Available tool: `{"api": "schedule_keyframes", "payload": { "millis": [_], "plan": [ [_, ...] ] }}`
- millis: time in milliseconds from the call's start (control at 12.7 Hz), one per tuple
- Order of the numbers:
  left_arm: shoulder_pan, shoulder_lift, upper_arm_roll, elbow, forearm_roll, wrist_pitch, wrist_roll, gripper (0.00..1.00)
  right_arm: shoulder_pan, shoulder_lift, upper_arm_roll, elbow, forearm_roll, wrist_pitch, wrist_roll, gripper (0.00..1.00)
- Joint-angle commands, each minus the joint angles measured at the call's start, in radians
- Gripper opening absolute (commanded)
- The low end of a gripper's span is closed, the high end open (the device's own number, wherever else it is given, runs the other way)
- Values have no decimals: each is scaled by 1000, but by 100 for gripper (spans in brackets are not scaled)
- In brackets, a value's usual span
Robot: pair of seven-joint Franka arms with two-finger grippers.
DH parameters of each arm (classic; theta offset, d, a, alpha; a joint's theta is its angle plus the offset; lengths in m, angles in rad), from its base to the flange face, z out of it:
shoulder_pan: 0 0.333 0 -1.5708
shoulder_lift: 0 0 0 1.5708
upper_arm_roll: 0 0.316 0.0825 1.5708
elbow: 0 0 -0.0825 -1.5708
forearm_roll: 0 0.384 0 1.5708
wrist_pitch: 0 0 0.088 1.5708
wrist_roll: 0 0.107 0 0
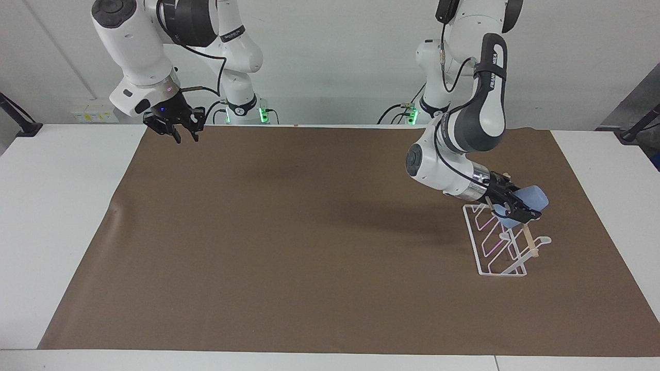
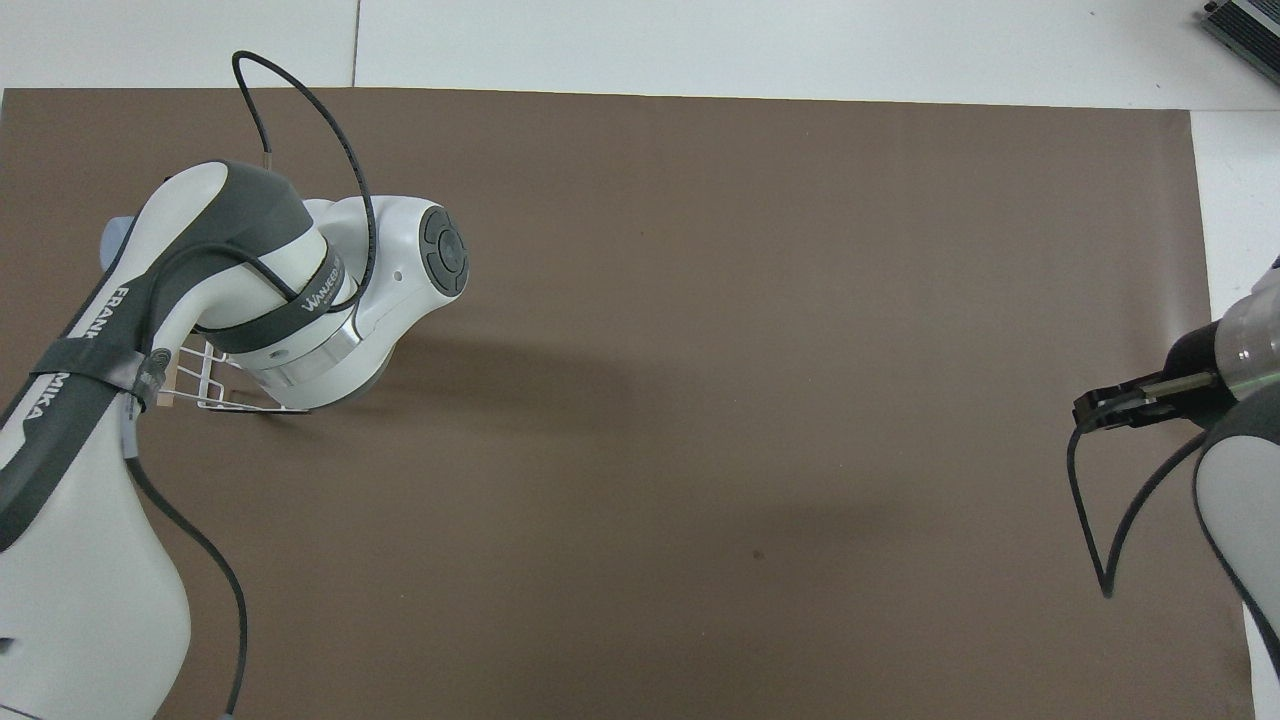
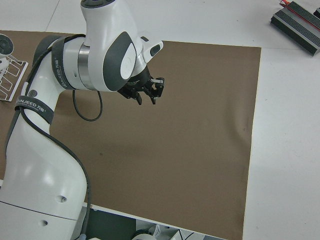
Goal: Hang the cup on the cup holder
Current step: 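Hang the blue cup on a rack hook with the left gripper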
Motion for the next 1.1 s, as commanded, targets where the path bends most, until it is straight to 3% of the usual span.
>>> {"api": "schedule_keyframes", "payload": {
  "millis": [0,394,472,630,709,1024],
  "plan": [
    [-9,20,10,24,31,36,-40,0,-11,-32,14,-19,22,7,-18,46],
    [2,28,17,24,59,136,-66,0,23,-29,0,-19,23,15,-25,47],
    [2,28,18,24,60,145,-66,0,82,-27,-53,-19,23,16,-23,47],
    [17,38,18,24,64,165,-68,0,277,-21,-263,-20,22,24,-25,47],
    [17,38,18,24,73,168,-68,0,320,-21,-317,-22,22,25,-28,47],
    [17,38,17,24,71,183,-68,0,322,-21,-318,-22,22,24,-26,48]
  ]
}}
